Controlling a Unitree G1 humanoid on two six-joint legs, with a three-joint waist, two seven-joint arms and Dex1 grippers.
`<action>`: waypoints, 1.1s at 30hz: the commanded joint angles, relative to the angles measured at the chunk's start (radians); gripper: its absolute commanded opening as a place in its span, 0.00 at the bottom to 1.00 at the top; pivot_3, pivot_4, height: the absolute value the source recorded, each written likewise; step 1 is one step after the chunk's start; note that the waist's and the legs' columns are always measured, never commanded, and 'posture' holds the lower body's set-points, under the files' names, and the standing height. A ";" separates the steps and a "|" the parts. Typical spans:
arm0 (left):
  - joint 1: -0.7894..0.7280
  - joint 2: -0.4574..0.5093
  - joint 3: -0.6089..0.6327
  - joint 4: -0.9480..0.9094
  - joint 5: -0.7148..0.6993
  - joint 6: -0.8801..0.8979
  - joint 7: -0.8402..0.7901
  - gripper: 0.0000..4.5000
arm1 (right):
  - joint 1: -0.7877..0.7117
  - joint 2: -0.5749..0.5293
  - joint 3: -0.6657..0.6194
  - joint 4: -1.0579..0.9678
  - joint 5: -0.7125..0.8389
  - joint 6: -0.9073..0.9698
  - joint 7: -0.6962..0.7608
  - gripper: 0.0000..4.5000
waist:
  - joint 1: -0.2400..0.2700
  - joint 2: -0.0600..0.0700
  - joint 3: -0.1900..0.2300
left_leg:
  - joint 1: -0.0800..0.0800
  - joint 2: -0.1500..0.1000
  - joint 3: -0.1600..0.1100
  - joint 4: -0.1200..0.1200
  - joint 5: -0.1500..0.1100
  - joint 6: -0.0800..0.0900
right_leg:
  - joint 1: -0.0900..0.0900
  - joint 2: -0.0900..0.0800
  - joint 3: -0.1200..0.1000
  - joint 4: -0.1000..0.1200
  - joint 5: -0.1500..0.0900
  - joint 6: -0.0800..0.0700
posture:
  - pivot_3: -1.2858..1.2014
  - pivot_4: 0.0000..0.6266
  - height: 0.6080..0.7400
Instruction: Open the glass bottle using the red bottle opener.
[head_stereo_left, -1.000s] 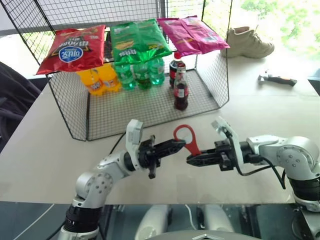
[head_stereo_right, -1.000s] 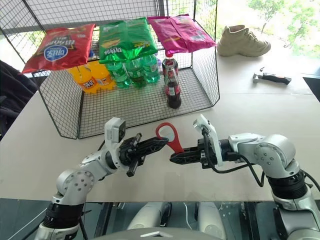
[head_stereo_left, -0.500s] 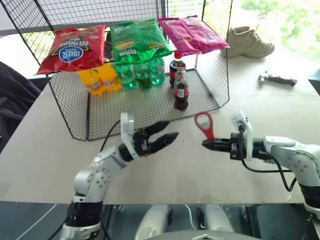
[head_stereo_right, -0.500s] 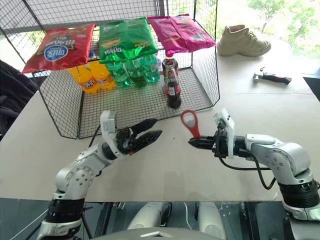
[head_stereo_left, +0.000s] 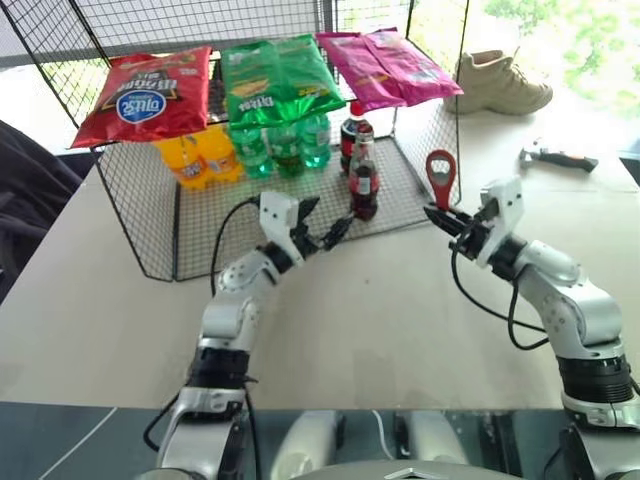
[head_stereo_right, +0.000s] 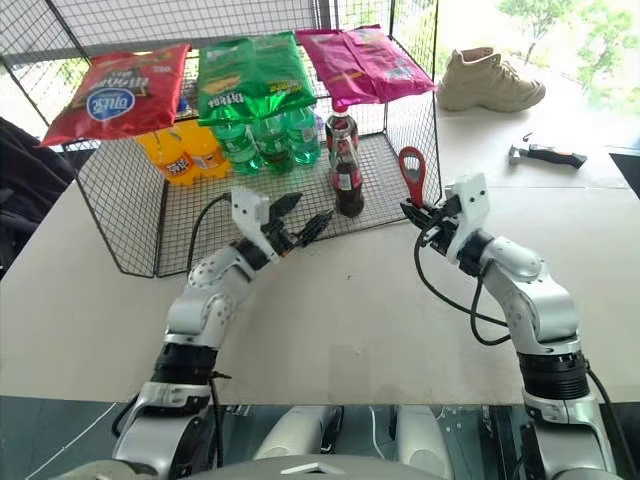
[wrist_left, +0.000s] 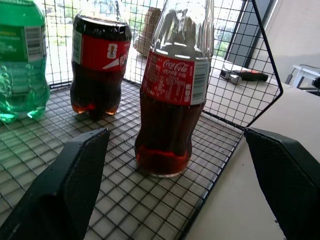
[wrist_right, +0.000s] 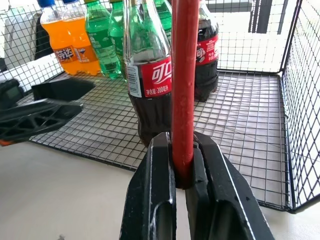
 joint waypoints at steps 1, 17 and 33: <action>-0.045 -0.023 -0.024 0.067 0.057 -0.080 0.008 0.99 | -0.003 0.014 0.000 -0.026 -0.021 -0.049 -0.005 0.00 | -0.001 0.000 0.000 | 0.000 0.000 0.000 0.000 0.000 0.000 | 0.000 0.000 0.000 0.000 0.000 0.000 | 0.52 0.24 0.94; -0.309 -0.119 -0.028 0.536 0.212 -0.403 0.096 0.99 | 0.050 0.085 0.047 -0.090 -0.094 -0.096 -0.063 0.00 | -0.002 0.000 0.000 | 0.000 -0.001 0.000 0.002 0.000 0.000 | 0.000 0.000 0.000 0.002 0.000 0.000 | 0.52 0.24 0.94; -0.489 -0.162 0.013 0.828 0.215 -0.499 0.103 0.99 | 0.066 0.099 0.067 -0.104 -0.111 -0.087 -0.075 0.00 | -0.004 0.000 0.000 | 0.000 -0.001 0.000 0.002 0.000 0.000 | 0.000 0.000 0.000 0.003 0.000 0.000 | 0.52 0.24 0.94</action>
